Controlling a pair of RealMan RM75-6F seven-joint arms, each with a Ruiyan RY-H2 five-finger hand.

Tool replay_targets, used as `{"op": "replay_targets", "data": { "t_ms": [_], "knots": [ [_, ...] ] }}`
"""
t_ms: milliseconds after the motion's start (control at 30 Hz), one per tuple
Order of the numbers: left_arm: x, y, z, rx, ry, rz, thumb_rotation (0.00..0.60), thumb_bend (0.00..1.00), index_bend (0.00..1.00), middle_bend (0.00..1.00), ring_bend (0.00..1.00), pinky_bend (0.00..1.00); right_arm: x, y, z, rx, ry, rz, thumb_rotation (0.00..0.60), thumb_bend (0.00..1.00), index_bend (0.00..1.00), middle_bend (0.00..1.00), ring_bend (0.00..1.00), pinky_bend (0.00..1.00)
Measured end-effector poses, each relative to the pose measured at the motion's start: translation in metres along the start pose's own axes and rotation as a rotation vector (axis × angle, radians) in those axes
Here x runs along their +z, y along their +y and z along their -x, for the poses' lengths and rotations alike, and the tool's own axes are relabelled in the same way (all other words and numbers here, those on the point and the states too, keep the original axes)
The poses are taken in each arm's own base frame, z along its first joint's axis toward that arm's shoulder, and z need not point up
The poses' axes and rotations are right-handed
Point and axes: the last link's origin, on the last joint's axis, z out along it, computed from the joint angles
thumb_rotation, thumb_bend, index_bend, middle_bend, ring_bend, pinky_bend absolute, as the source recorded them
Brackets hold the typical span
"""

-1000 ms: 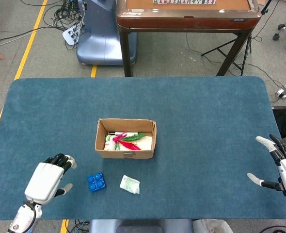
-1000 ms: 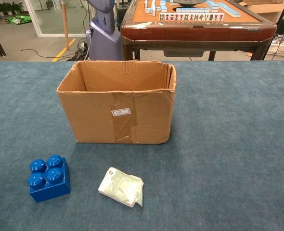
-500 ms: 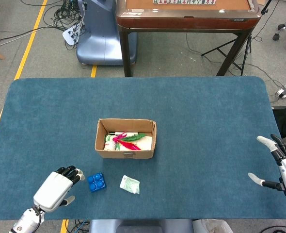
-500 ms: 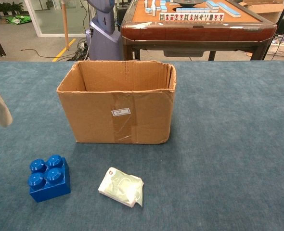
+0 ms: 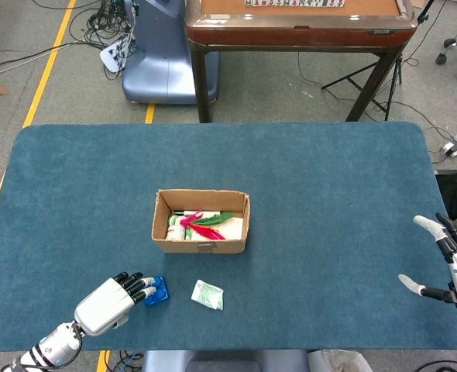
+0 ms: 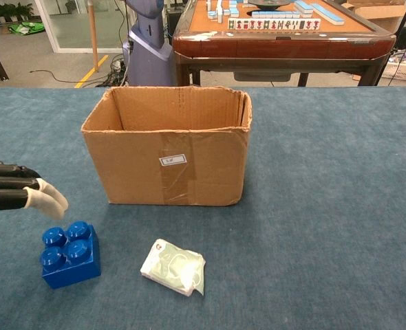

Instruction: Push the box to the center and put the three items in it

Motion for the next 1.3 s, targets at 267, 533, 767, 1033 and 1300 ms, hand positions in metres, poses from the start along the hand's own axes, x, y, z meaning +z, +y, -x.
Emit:
{"op": "replay_targets", "data": {
  "t_ms": [267,533,767,1033,1300],
  "knots": [
    [0.026,0.001,0.007,0.032,-0.028,0.098,0.6,0.1,0.26,0.24,0.18,0.33,0.0,0.0,0.0,0.0,0.001,0.002,0.6,0.03,0.15,0.18,0.03,0.11],
    [0.039,0.002,0.014,0.092,-0.082,0.12,0.6,0.1,0.22,0.18,0.09,0.26,-0.001,0.0,-0.002,0.006,0.008,0.001,0.6,0.03,0.15,0.18,0.03,0.11],
    [0.048,-0.003,0.019,0.146,-0.156,0.076,0.6,0.1,0.22,0.15,0.06,0.22,-0.001,0.0,-0.003,0.008,0.007,-0.001,0.6,0.03,0.15,0.18,0.03,0.11],
    [0.051,-0.005,0.025,0.175,-0.204,0.053,0.6,0.1,0.22,0.14,0.04,0.19,-0.001,0.0,-0.003,0.01,0.009,0.0,0.6,0.03,0.15,0.18,0.03,0.11],
    [0.053,-0.002,0.028,0.164,-0.201,0.059,0.6,0.1,0.28,0.15,0.04,0.19,-0.001,0.0,-0.003,0.01,0.007,-0.001,0.6,0.03,0.15,0.18,0.03,0.11]
  ]
}}
